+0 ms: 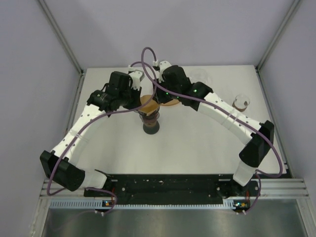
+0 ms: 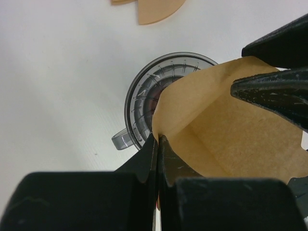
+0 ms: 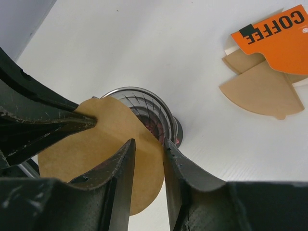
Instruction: Place the coffee filter in the dripper
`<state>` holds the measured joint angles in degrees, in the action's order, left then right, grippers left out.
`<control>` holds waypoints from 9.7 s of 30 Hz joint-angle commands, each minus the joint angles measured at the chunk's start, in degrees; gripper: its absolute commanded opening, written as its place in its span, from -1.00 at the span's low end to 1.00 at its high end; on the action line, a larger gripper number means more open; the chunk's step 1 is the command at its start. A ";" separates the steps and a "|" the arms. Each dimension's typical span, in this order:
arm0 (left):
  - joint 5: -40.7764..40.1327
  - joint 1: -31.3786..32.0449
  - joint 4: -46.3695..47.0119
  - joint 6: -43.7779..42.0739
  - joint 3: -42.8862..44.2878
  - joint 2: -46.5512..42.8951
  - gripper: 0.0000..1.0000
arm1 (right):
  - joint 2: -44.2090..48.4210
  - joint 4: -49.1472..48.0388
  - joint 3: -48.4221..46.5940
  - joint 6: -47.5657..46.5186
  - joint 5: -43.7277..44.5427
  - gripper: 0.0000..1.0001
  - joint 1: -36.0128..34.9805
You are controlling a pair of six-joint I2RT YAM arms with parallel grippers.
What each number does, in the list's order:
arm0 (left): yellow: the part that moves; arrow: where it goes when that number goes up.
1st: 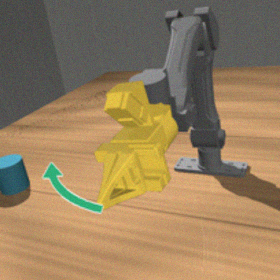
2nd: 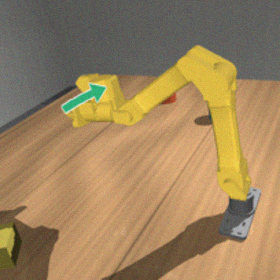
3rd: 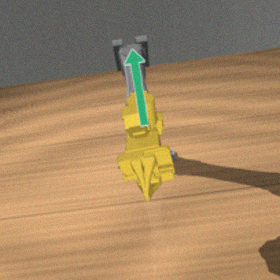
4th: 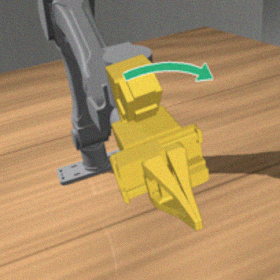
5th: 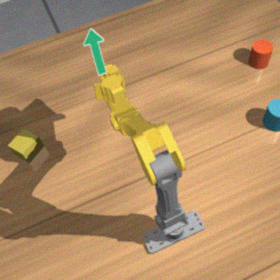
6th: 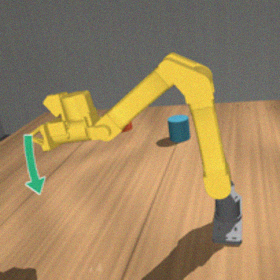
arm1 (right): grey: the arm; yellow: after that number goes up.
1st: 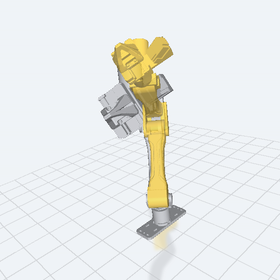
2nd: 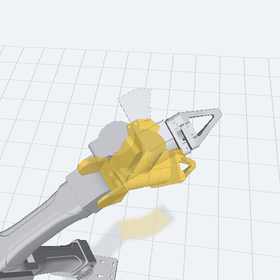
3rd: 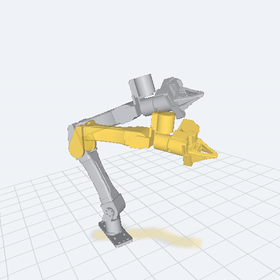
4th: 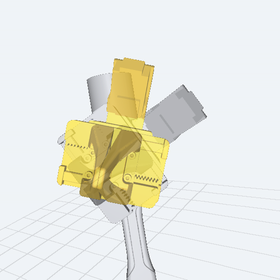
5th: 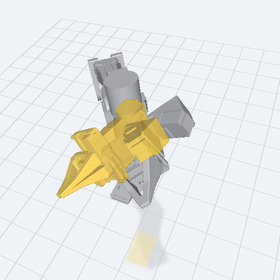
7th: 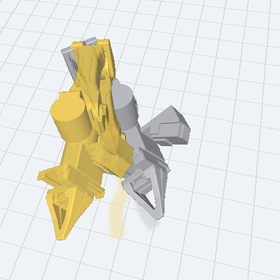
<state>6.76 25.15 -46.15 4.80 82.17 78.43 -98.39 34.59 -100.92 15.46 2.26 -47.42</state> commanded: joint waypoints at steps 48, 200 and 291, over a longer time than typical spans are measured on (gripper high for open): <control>4.57 -4.75 5.90 -2.78 0.36 -0.74 0.32 | 3.46 -10.33 2.75 -14.30 -8.05 -0.04 1.71; 16.70 -6.60 5.72 -1.54 0.45 8.58 -0.69 | -4.71 -20.53 9.61 -13.18 -28.81 -0.20 7.69; 14.50 -6.34 7.65 -4.10 -2.01 5.24 -0.66 | 16.05 -16.76 24.47 -59.49 -44.89 0.20 2.51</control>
<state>21.58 18.92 -40.16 1.32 80.25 85.21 -78.24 14.41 -70.50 -35.88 -40.49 -43.16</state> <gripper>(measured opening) 0.168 0.599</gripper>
